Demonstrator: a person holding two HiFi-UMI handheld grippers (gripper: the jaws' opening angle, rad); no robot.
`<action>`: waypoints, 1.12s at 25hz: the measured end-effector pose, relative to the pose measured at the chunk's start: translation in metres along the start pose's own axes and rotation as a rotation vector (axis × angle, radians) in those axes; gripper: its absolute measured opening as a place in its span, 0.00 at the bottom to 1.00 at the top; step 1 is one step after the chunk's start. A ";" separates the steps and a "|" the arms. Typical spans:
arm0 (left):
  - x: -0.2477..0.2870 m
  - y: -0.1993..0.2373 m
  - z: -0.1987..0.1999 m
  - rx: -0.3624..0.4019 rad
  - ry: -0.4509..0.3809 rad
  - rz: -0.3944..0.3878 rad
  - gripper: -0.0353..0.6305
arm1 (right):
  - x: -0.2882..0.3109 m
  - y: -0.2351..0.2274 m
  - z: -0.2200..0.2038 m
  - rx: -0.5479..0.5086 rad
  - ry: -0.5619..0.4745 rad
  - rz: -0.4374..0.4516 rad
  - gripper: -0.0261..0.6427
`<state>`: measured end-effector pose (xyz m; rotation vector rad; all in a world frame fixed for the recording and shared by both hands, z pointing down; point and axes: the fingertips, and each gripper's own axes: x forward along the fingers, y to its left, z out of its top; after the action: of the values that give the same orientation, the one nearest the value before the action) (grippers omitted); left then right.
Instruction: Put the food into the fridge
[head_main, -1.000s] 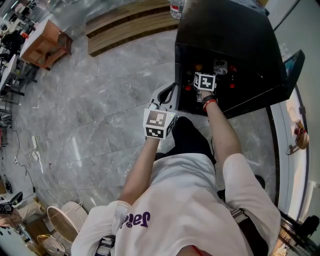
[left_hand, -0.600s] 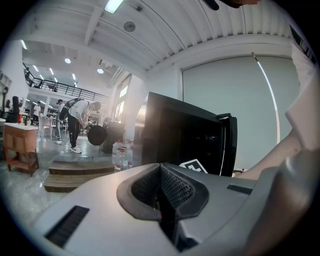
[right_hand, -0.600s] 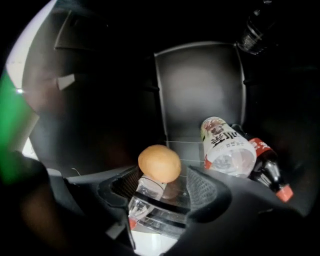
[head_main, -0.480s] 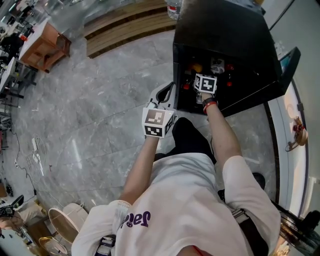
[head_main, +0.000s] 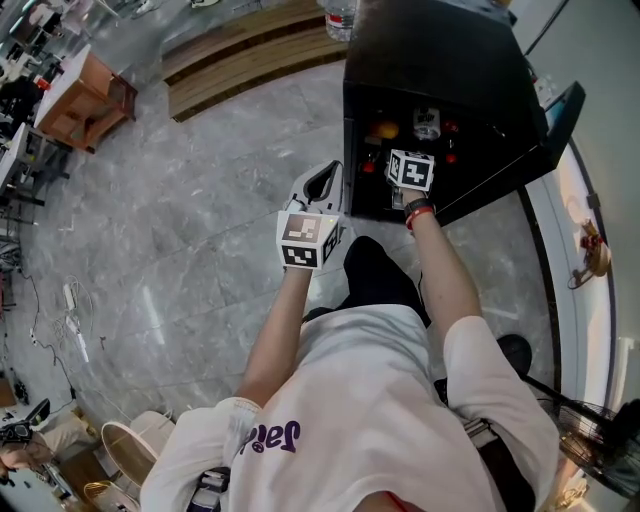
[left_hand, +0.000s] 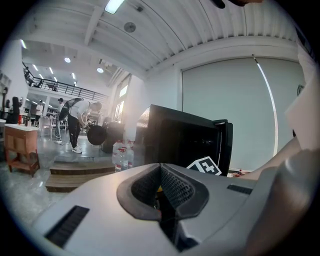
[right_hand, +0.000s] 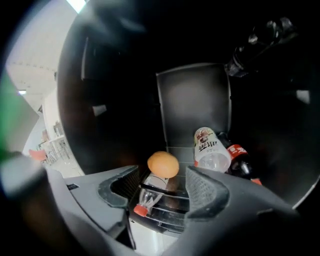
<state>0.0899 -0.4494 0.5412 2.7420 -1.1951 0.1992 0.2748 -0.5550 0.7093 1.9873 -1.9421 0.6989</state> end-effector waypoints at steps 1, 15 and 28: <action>-0.003 -0.001 0.004 0.000 -0.003 -0.002 0.08 | -0.005 0.000 0.002 0.000 -0.005 -0.003 0.49; -0.050 -0.023 0.043 -0.015 -0.008 -0.027 0.08 | -0.090 0.011 0.031 0.005 -0.061 -0.020 0.43; -0.097 -0.055 0.069 -0.013 0.019 -0.051 0.08 | -0.184 0.029 0.054 0.011 -0.119 -0.019 0.35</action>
<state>0.0690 -0.3558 0.4515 2.7491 -1.1164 0.2101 0.2573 -0.4273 0.5651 2.0958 -1.9862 0.6010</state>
